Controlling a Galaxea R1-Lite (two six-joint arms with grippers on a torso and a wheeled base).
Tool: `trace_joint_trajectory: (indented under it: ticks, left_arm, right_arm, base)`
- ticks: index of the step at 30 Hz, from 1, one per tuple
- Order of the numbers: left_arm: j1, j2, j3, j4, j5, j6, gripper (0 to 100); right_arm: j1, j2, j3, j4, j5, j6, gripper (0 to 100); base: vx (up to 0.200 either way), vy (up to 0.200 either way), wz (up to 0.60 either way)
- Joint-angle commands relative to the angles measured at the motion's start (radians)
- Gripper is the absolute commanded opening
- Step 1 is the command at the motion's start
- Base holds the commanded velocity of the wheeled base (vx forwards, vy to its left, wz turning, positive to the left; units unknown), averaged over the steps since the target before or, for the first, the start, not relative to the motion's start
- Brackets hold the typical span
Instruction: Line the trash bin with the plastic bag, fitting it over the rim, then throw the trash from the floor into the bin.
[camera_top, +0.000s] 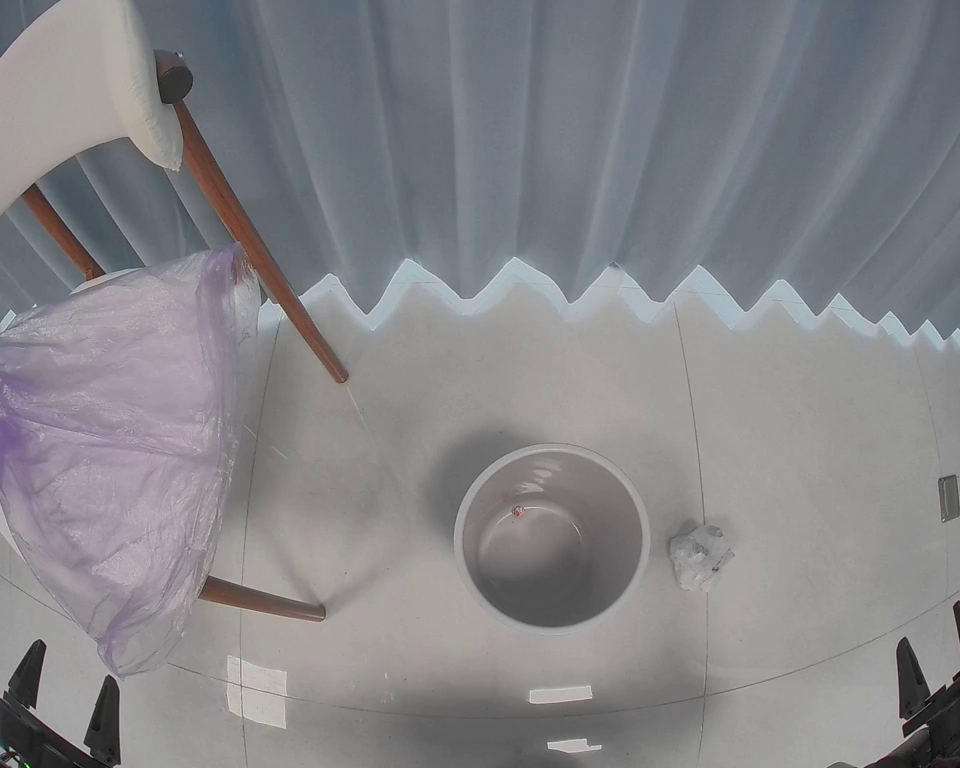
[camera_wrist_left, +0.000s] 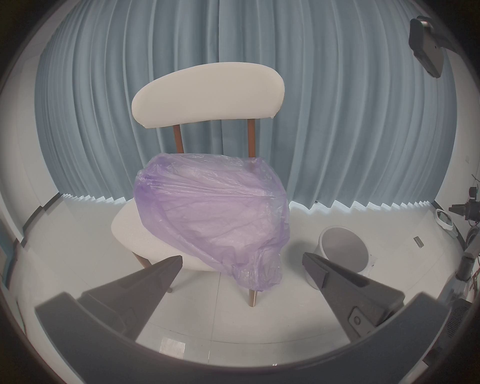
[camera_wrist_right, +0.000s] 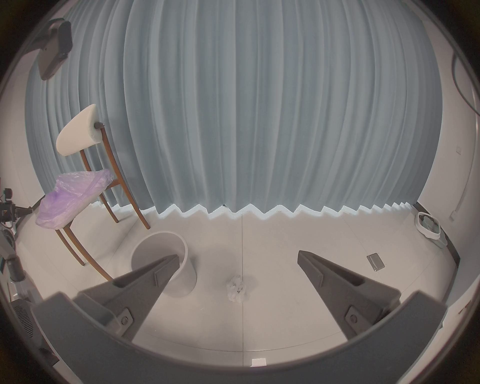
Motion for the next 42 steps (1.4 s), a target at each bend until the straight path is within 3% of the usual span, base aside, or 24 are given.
trace_joint_trajectory:
  ticks: [1, 4, 8, 10, 12, 15, 22, 27, 31, 34, 37, 39, 41, 42]
  left_arm:
    - [0.001, -0.016, 0.018, 0.001, 0.004, 0.001, 100]
    - [0.001, -0.016, 0.018, 0.001, 0.004, 0.001, 100]
    - [0.001, -0.016, 0.018, -0.251, -0.013, 0.042, 100]
    - [0.001, -0.016, -0.002, -0.271, -0.050, 0.053, 100]
    - [-0.002, -0.012, -0.067, -0.251, -0.099, 0.051, 100]
    - [0.007, 0.136, -0.200, -0.151, -0.197, 0.065, 100]
    - [-0.013, 0.442, -0.412, -0.133, -0.224, 0.070, 100]
    - [-0.115, 0.656, -0.512, -0.134, -0.405, 0.039, 100]
    - [-0.149, 0.769, -0.567, -0.133, -0.475, 0.048, 100]
    - [-0.171, 0.829, -0.590, -0.139, -0.476, 0.062, 100]
    - [-0.247, 0.929, -0.651, -0.146, -0.450, 0.130, 100]
    - [-0.276, 0.956, -0.660, -0.151, -0.413, 0.160, 100]
    - [-0.349, 1.016, -0.685, -0.156, -0.289, 0.202, 100]
    - [-0.359, 1.024, -0.686, -0.156, -0.274, 0.202, 100]
  right_arm:
    - [0.000, -0.017, 0.016, 0.000, 0.000, -0.002, 100]
    - [0.000, -0.017, 0.016, 0.000, 0.000, -0.003, 100]
    - [0.000, -0.017, 0.018, -0.002, 0.000, 0.000, 100]
    - [0.000, -0.017, 0.018, -0.002, 0.000, -0.003, 100]
    - [0.000, -0.017, 0.018, -0.003, 0.000, -0.002, 100]
    - [0.000, -0.017, 0.018, -0.003, 0.002, -0.002, 100]
    - [0.000, -0.017, 0.018, -0.005, 0.002, 0.007, 100]
    - [0.000, -0.017, 0.018, -0.005, -0.001, 0.015, 100]
    - [0.000, -0.017, 0.018, -0.005, -0.003, 0.017, 100]
    - [0.000, -0.017, 0.018, -0.005, -0.003, 0.017, 100]
    - [0.000, -0.017, 0.018, -0.005, -0.007, 0.024, 100]
    - [0.000, -0.017, 0.018, -0.005, -0.012, 0.029, 100]
    - [0.000, -0.017, 0.018, -0.005, -0.013, 0.029, 100]
    - [0.000, -0.017, 0.018, -0.005, -0.013, 0.029, 100]
  base:
    - [0.000, 0.000, 0.00]
    - [0.000, 0.000, 0.00]
    - [0.000, 0.000, 0.00]
    - [0.000, 0.000, 0.00]
    - [0.000, 0.000, 0.00]
    - [0.000, 0.000, 0.00]
    - [0.000, 0.000, 0.00]
    - [0.000, 0.000, 0.00]
    - [0.000, 0.000, 0.00]
    - [0.000, 0.000, 0.00]
    - [0.000, 0.000, 0.00]
    - [0.000, 0.000, 0.00]
    - [0.000, 0.000, 0.00]
    - [0.000, 0.000, 0.00]
